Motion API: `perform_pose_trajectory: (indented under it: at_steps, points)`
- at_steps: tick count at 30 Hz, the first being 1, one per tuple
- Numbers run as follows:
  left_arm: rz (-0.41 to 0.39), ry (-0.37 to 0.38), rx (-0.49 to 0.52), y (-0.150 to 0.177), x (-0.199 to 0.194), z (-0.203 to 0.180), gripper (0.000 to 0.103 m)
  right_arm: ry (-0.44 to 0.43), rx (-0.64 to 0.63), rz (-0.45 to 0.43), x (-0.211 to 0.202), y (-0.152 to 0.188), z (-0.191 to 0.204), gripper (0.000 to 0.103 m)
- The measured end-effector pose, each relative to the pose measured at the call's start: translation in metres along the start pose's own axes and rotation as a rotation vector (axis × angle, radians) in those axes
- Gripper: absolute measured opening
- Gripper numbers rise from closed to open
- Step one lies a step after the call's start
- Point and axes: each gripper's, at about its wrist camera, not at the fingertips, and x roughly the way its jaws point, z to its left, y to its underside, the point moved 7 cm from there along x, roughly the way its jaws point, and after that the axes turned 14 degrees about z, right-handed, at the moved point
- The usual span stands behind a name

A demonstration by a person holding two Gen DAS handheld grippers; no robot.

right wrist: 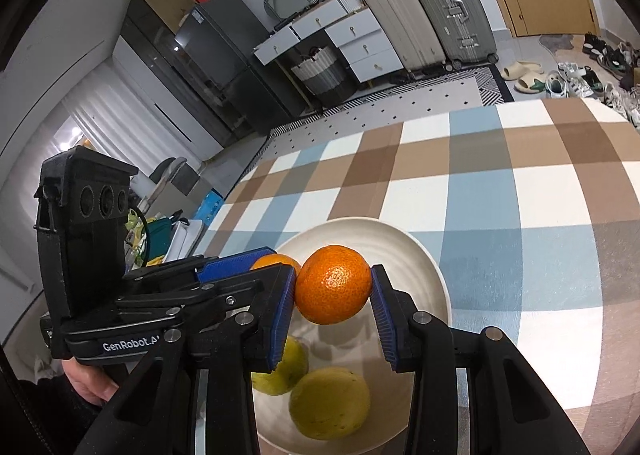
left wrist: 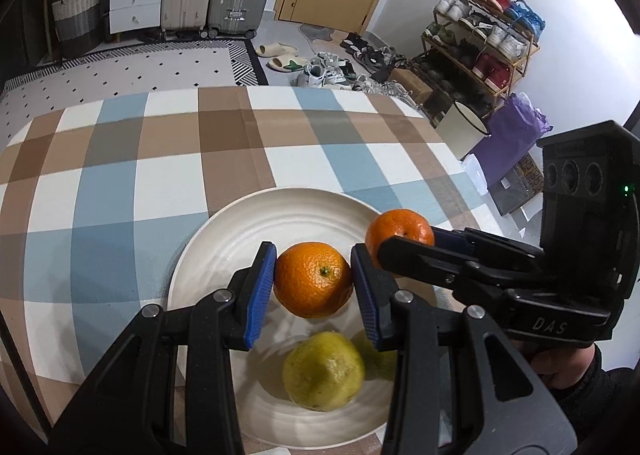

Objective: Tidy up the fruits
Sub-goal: 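Carry the orange in the left tool onto the plate while the right tool places its orange beside it, then open both tools and withdraw them from the plate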

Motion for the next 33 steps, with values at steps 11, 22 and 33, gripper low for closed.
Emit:
perform_pose_trajectory:
  at_steps: [11,22,33]
  points:
    - [-0.004,-0.001,0.014,0.002,-0.002,-0.002,0.036,0.009,0.025,0.013,0.0,0.005,-0.002,0.054]
    - [-0.064,-0.032,-0.036,0.027,-0.056,-0.002,0.039,0.05,-0.011,-0.1,-0.063,0.023,0.025,0.068]
    - [-0.152,-0.105,-0.042,0.092,-0.116,-0.01,0.04,0.177,-0.097,-0.166,-0.107,0.067,0.062,0.078]
